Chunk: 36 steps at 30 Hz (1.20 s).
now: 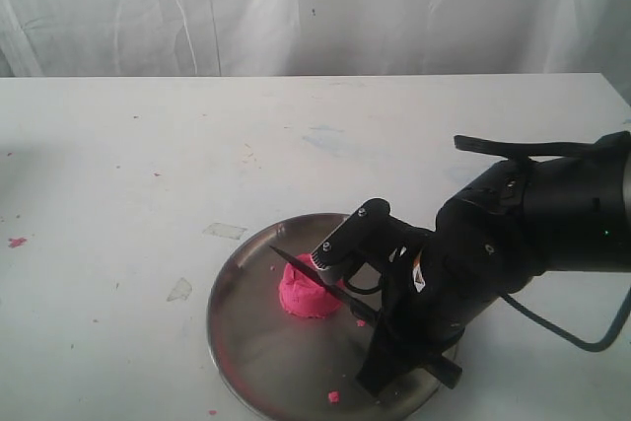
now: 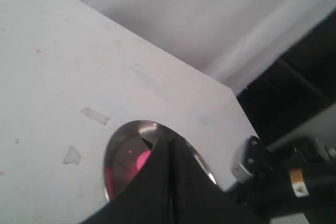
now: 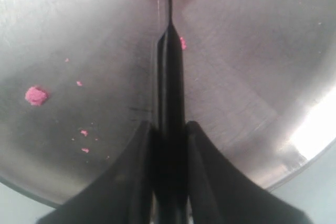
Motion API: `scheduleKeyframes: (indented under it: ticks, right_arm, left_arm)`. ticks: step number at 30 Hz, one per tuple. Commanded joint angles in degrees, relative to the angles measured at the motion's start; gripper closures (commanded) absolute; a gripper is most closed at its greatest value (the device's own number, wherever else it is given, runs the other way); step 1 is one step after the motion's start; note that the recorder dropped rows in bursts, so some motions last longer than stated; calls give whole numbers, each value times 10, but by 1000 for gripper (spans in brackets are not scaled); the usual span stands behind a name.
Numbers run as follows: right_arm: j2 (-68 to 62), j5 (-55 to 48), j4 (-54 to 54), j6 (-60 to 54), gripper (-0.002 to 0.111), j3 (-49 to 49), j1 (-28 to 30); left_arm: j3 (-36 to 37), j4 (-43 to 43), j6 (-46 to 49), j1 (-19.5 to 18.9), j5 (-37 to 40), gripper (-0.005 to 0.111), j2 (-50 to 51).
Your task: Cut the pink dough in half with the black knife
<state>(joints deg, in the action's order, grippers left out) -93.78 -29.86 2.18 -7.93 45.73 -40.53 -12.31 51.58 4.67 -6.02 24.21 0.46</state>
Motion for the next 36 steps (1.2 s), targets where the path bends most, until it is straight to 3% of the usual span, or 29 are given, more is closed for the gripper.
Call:
scheduleKeyframes:
  ticks: [1,7,13,16,23,29,32,36]
  right_arm:
    - [0,-4,1,10,101,4,-1]
    - [0,-6,1,11,101,4,-1]
    - [0,-6,1,11,101,4,-1]
    - [0,-6,1,11,101,4,-1]
    - [0,-6,1,11,101,4,-1]
    - [0,-7,1,11,101,5,-1]
    - [0,-9,1,11,101,5,-1]
    - [0,-9,1,11,101,5,-1]
  left_arm:
    - [-63,11,30,2,95,107,49]
    - [-111,19,108,2,174,107,164]
    - [-111,99,218,2,187,107,277]
    - [-111,146,281,2,188,107,335]
    - [-111,352,509,2,207,107,518]
    - [-124,484,691,80,191,107,661]
    - [-168,484,694,127,130,107,735]
    - [-211,484,708,149,84,107,797]
